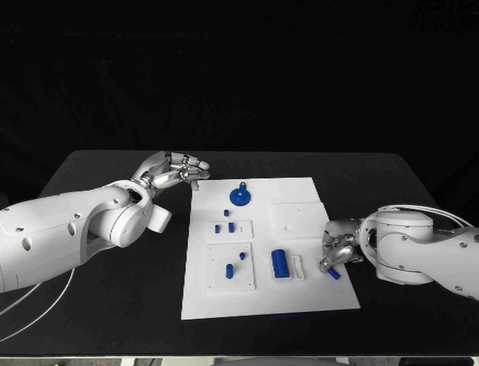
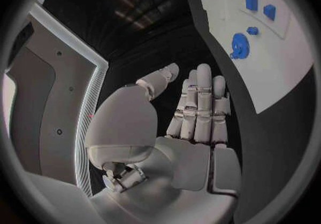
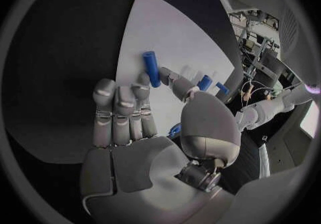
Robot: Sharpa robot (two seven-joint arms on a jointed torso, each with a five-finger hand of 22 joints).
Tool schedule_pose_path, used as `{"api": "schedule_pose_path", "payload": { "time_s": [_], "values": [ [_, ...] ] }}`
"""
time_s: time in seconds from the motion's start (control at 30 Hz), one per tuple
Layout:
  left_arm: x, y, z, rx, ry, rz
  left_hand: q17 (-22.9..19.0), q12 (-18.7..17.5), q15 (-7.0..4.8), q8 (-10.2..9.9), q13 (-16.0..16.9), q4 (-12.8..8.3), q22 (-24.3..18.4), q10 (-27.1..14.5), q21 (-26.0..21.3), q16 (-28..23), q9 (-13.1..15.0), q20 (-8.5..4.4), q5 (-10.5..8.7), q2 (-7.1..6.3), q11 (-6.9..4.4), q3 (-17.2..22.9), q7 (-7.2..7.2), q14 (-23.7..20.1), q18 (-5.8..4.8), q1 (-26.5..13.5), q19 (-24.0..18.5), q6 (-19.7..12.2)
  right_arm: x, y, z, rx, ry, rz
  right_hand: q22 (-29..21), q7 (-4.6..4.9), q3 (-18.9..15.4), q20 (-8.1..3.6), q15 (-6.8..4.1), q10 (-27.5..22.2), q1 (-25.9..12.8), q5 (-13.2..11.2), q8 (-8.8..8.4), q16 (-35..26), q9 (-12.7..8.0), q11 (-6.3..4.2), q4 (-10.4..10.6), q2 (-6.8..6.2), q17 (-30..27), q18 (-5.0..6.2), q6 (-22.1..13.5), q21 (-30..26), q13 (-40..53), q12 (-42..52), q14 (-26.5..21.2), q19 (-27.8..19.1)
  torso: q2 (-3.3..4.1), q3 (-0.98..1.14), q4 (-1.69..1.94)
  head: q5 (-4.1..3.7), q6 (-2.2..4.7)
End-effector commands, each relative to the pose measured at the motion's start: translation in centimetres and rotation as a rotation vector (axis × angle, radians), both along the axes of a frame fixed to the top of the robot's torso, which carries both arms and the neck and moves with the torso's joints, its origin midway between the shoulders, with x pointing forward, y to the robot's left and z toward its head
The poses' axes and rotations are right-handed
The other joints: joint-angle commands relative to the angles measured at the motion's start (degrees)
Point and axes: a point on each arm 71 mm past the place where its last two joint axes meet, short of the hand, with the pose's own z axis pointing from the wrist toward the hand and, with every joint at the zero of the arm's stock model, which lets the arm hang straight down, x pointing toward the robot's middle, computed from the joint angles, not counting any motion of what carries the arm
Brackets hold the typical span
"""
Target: Assemble the parts on the task board
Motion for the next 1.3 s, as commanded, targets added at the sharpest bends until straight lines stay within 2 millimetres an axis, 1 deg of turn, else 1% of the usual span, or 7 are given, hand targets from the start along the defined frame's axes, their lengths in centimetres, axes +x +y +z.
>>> {"api": "schedule_pose_path", "payload": {
  "time_s": [0.03,0.13,0.3,0.5,0.57,0.73,1.3],
  "values": [
    [-0.1,-0.2,0.1,-0.01,0.001,-0.012,0.1,-0.2,0.1,0.3,0.1,0.5,0.1,-0.3,-0.4,-0.3,-0.1,-1.9,-0.19,0.02,0.04,0.0,-0.08,-0.1,-0.22,-0.3,-0.3,-0.4,-1.1,-0.1,-1.6,0.021,0.066,-0.016,0.7,0.32,1.9,0.4,-0.34,0.3,2.2,0.0,-12.24,-0.2,-7.4,-0.09,-1.5,3.09,0.0,2.61,0.3,0.4,-0.1,0.3,0.2,0.1,-0.01,-0.05,0.02,0.1,0.05],
    [-0.1,-0.2,0.1,-0.01,0.0,-0.011,0.1,-0.2,0.1,0.3,0.1,0.5,0.1,-0.3,-0.4,-0.4,-0.1,-1.89,-0.19,0.03,0.04,0.0,-0.08,-0.1,-0.22,-0.3,-0.3,-0.4,-1.2,-0.3,-1.4,0.075,0.073,-0.059,0.7,0.25,1.9,0.44,-0.39,0.4,1.5,-0.1,-12.2,-0.1,-7.5,-0.16,-1.2,3.12,0.0,2.61,0.5,0.4,-0.1,0.3,0.3,0.3,-0.02,-0.03,0.03,0.19,0.13],
    [-0.1,-0.2,0.1,-0.01,0.001,-0.013,0.1,-0.2,0.1,0.3,0.1,0.5,0.1,-0.3,-0.4,-0.4,-0.1,-1.89,-0.19,0.03,0.05,0.0,-0.08,-0.1,-0.22,-0.3,-0.3,-0.4,-0.6,-0.3,-0.3,0.173,0.066,-0.125,0.6,0.15,1.8,0.44,-0.48,0.6,0.5,0.0,-12.15,-0.1,-7.5,-0.25,-0.6,2.98,0.0,2.61,0.8,0.5,-0.2,0.4,0.3,0.5,0.0,-0.03,0.05,0.28,0.25],
    [-0.1,-0.2,0.1,-0.01,0.002,-0.014,0.1,-0.2,0.11,0.3,0.1,0.5,0.1,-0.3,-0.4,-0.4,-0.1,-1.89,-0.18,0.04,0.05,0.0,-0.08,-0.1,-0.22,-0.3,-0.3,-0.4,-0.4,0.2,0.1,0.278,0.101,-0.189,0.6,0.06,1.5,0.33,-0.58,0.7,-0.3,0.9,-12.15,-0.1,-7.6,-0.35,-0.1,2.6,0.0,2.61,1.0,0.5,-0.2,0.4,0.4,0.7,0.01,-0.03,0.04,0.15,0.28],
    [-0.1,-0.3,0.1,-0.01,0.002,-0.014,0.1,-0.2,0.11,0.3,0.1,0.5,0.1,-0.3,-0.4,-0.4,-0.1,-1.89,-0.18,0.04,0.05,0.0,-0.09,-0.1,-0.22,-0.3,-0.3,-0.4,-0.4,0.5,0.0,0.29,0.122,-0.191,0.6,0.06,1.3,0.29,-0.59,0.8,-0.6,1.2,-12.17,-0.1,-7.6,-0.36,0.0,2.56,0.0,2.61,1.1,0.5,-0.2,0.4,0.4,0.8,0.02,0.0,0.03,0.28,0.24],
    [-0.1,-0.2,0.1,-0.009,0.004,-0.014,0.2,-0.2,0.11,0.3,0.1,0.5,0.1,-0.4,-0.4,-0.4,-0.1,-1.88,-0.17,0.04,0.05,0.0,-0.09,-0.1,-0.23,-0.3,-0.3,-0.4,-0.6,1.2,0.0,0.308,0.137,-0.183,0.6,0.05,1.0,0.24,-0.61,0.8,-0.8,1.4,-12.2,-0.1,-7.7,-0.36,0.1,2.67,0.0,2.61,1.1,0.6,-0.2,0.4,0.4,0.8,0.0,-0.01,0.03,0.35,0.09],
    [-0.1,-0.2,0.0,-0.008,0.006,-0.016,0.2,-0.2,0.12,0.3,0.1,0.6,0.2,-0.4,-0.4,-0.4,-0.1,-1.88,-0.17,0.01,0.06,0.0,-0.09,-0.1,-0.23,-0.3,-0.4,-0.4,-0.5,1.7,-0.1,0.351,0.177,-0.21,0.6,0.02,-0.1,0.11,-0.65,0.8,-1.4,1.6,-12.21,-0.1,-7.7,-0.39,0.1,2.75,0.0,2.61,1.1,0.6,-0.2,0.5,0.4,0.9,0.0,-0.02,0.01,0.6,-0.04]
  ]
}}
